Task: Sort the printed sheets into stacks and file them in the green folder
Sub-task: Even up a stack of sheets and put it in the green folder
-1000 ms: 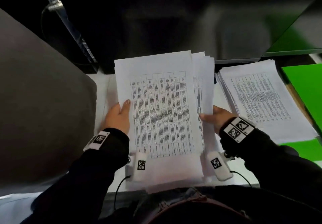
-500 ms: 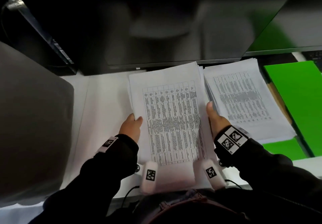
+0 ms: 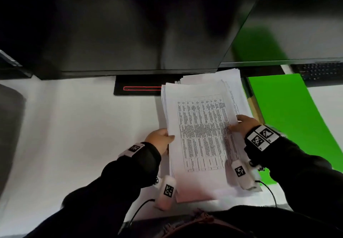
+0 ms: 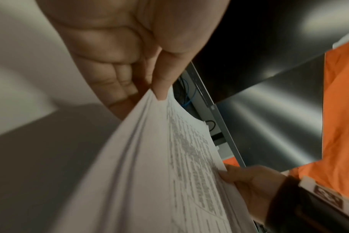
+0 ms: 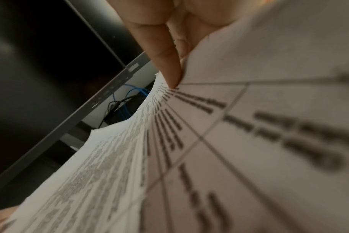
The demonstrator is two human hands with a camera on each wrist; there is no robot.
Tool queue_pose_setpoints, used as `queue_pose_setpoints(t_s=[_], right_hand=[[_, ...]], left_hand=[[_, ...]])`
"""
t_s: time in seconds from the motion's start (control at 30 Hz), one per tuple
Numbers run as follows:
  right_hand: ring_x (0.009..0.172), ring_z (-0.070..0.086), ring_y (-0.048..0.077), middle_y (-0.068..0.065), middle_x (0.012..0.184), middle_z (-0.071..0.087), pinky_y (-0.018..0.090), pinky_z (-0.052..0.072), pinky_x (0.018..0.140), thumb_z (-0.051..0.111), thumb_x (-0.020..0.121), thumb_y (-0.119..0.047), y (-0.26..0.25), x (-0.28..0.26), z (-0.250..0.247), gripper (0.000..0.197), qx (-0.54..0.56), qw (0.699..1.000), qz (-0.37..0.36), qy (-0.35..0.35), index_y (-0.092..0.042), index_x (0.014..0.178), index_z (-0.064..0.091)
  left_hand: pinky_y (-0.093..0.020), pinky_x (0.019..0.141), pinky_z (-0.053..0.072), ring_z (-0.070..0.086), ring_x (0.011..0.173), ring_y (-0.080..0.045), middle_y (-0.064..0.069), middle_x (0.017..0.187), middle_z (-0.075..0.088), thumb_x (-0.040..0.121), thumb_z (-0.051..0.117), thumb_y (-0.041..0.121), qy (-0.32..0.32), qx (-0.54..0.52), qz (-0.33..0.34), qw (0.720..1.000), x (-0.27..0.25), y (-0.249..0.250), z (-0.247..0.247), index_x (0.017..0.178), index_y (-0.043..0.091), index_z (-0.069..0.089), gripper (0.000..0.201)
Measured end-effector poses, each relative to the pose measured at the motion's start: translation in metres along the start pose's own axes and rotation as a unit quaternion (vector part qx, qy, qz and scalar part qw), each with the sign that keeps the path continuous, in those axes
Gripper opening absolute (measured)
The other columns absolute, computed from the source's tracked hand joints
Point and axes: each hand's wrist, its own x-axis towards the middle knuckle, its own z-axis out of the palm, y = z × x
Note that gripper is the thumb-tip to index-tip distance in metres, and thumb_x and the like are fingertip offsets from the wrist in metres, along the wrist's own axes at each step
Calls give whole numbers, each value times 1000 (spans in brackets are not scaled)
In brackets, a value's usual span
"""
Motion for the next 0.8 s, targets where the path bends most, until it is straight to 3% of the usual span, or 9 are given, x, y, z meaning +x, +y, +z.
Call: queue_pose_setpoints(t_s=[0.17, 0.27, 0.37, 0.43, 0.5, 0.57, 0.63, 0.7, 0.8], right_hand=[[113, 58, 27, 11, 122, 62, 26, 42, 90, 66, 82, -10, -3, 33, -34, 46, -35, 999, 1, 25, -9, 126, 54], [108, 60, 27, 10, 124, 60, 21, 40, 80, 66, 82, -11, -3, 47, -49, 47, -43, 998, 0, 51, -12, 128, 53], [89, 61, 24, 10, 121, 58, 11, 44, 70, 64, 83, -14, 5, 59, -52, 54, -25, 997, 24, 75, -17, 134, 47], [101, 58, 26, 10, 130, 53, 22, 45, 82, 64, 84, -23, 9, 61, -51, 59, -62, 994, 53, 75, -19, 138, 42], [107, 56, 28, 12, 130, 54, 28, 41, 86, 62, 85, -32, 10, 63, -50, 53, -88, 993, 58, 57, -13, 132, 48], [91, 56, 27, 14, 116, 61, 25, 39, 75, 61, 85, -39, 8, 64, -49, 48, -87, 993, 60, 44, -7, 120, 56], [77, 53, 24, 13, 102, 62, 23, 35, 61, 62, 83, -44, 3, 64, -47, 49, -81, 994, 63, 44, -4, 111, 57], [77, 57, 25, 13, 101, 60, 24, 36, 57, 62, 78, -55, -1, 63, -44, 69, -73, 994, 75, 28, -6, 125, 49], [94, 62, 31, 14, 98, 62, 35, 50, 76, 58, 63, -77, -2, 57, -44, 98, -108, 989, 106, 3, -8, 132, 45]], left_hand=[[-21, 60, 47, 58, 68, -10, 0, 90, 64, 91, 54, 12, 15, 21, 53, 998, 22, 23, 39, 110, 11, 63, 21], [-25, 72, 48, 60, 79, -16, -1, 97, 66, 90, 56, 16, 25, 41, 57, 997, 34, 34, 52, 111, 14, 63, 23], [-27, 92, 44, 59, 102, -22, -2, 114, 58, 87, 58, 23, 45, 88, 33, 995, 47, 37, 55, 119, 16, 60, 33], [-35, 101, 43, 55, 112, -26, 1, 115, 52, 87, 56, 22, 47, 78, 9, 996, 51, 36, 56, 126, 14, 54, 40], [-43, 100, 45, 59, 110, -28, 0, 113, 62, 87, 54, 18, 27, 57, 5, 998, 54, 33, 57, 117, 18, 60, 30], [-44, 98, 48, 62, 107, -30, -7, 111, 68, 86, 53, 16, 16, 50, 5, 999, 55, 32, 59, 105, 26, 65, 24], [-43, 98, 48, 62, 107, -29, -7, 111, 69, 87, 52, 16, 16, 42, 1, 999, 56, 32, 61, 107, 25, 66, 26], [-41, 99, 47, 62, 107, -26, -4, 112, 68, 88, 52, 15, 10, 38, -1, 999, 57, 33, 60, 113, 23, 64, 29], [-40, 101, 45, 60, 108, -25, -6, 117, 65, 89, 52, 13, 6, 31, -7, 999, 56, 33, 57, 120, 21, 59, 33]])
